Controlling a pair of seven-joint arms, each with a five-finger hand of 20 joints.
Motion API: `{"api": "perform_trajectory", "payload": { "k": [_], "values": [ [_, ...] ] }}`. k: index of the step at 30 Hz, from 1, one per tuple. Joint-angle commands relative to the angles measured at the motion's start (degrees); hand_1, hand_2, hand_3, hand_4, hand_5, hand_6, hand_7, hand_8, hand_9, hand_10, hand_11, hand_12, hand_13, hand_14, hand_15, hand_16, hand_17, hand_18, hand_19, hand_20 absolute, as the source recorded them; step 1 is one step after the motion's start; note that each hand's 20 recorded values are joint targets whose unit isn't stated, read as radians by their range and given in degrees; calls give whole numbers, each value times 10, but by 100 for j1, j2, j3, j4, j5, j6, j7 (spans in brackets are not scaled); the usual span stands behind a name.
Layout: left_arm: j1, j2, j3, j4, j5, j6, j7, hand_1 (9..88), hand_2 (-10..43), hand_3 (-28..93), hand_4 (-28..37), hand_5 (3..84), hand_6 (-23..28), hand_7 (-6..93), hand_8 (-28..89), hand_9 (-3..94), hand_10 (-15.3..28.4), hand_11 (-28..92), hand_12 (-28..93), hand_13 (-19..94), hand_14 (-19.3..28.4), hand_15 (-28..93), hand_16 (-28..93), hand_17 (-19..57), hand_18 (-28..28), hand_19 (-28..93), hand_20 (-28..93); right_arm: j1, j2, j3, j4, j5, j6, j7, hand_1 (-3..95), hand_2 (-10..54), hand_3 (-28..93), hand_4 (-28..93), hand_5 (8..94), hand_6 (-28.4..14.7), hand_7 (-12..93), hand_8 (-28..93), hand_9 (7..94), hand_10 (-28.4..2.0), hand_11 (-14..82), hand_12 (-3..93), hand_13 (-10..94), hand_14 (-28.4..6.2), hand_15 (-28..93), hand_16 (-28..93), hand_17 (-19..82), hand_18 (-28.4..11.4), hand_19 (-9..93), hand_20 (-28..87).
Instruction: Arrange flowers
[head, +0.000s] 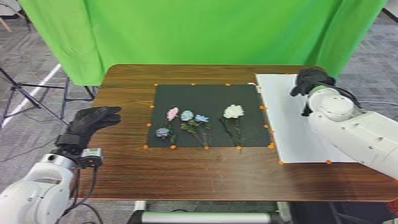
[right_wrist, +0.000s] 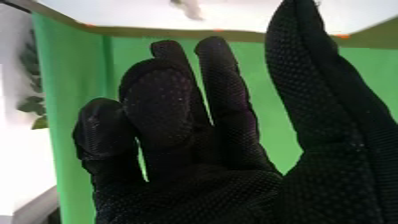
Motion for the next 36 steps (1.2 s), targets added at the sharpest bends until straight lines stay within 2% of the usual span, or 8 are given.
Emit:
{"api": "perform_trajectory", "payload": {
  "k": [1, 6, 10, 12, 17, 26, 32, 36],
  "values": [
    [58, -67, -18, -11, 13, -44, -27, 328, 128, 574, -214, 526, 26, 162, -83, 518, 167, 236, 92, 408, 209, 247, -40, 49, 167, 319, 191, -313, 23, 291, 158, -31, -203, 158, 433, -95, 625, -156, 572, 9, 152, -76, 588, -138, 88, 203, 758, -69, 666, 297, 423, -212, 885, 571],
    [40, -77, -18, -8, 19, -69, -33, 328, 129, 573, -214, 526, 23, 162, -84, 518, 167, 236, 92, 407, 210, 247, -40, 49, 168, 319, 191, -367, 15, 140, 281, -24, 296, 65, 592, -68, 498, -142, 662, 24, 158, 26, 665, -124, 114, 191, 788, -60, 654, 297, 445, -206, 893, 564],
    [66, -84, -35, -28, 12, -45, -19, 328, 130, 574, -214, 527, 24, 162, -84, 518, 167, 236, 93, 407, 210, 247, -40, 49, 167, 319, 191, -277, 83, -104, 259, -68, 798, -57, 669, -74, 476, -146, 746, 25, 167, 39, 820, -104, 45, 323, 834, -35, 649, 313, 487, -194, 915, 565],
    [76, -72, -39, -34, 4, -38, -19, 328, 130, 574, -214, 527, 27, 160, -84, 518, 166, 236, 93, 406, 210, 247, -39, 49, 167, 319, 191, -166, 176, -227, 132, 23, 1085, -78, 681, -80, 480, -151, 766, 24, 168, 43, 849, -98, 44, 341, 849, -27, 649, 316, 498, -191, 923, 562],
    [71, -48, -46, -36, 0, -31, -25, 326, 130, 576, -215, 523, 32, 157, -81, 518, 167, 235, 92, 407, 210, 247, -40, 49, 167, 319, 191, 78, 602, -292, -625, 278, 1576, -71, 681, -85, 494, -154, 779, 21, 167, 45, 863, -86, 48, 350, 858, -24, 652, 320, 513, -188, 929, 562],
    [141, -37, -140, -91, 4, -57, -84, 323, 131, 578, -218, 521, 37, 154, -80, 516, 167, 235, 93, 405, 209, 247, -40, 49, 166, 317, 189, -460, 1274, 453, -2684, 2217, 1302, 494, 674, -94, 511, -139, 796, 13, 157, 45, 874, -95, 44, 348, 861, -23, 651, 328, 521, -187, 932, 563],
    [170, -15, -185, -108, 15, -56, -123, 321, 131, 581, -218, 521, 38, 155, -79, 516, 167, 234, 92, 404, 209, 246, -39, 49, 164, 302, 181, -656, 1437, 243, -3280, 2478, 1286, 168, 683, -95, 495, -125, 803, 7, 147, 49, 878, -105, 42, 345, 864, -23, 648, 328, 523, -188, 932, 562],
    [98, -18, -122, -83, 28, -82, -117, 322, 131, 580, -218, 521, 37, 155, -79, 515, 167, 235, 92, 404, 209, 247, -39, 48, 163, 298, 179, -640, 1409, -125, -3401, 2018, 1622, -148, 684, -95, 492, -122, 804, 6, 144, 51, 877, -107, 41, 344, 865, -23, 646, 328, 524, -188, 932, 563]
  ]
}}
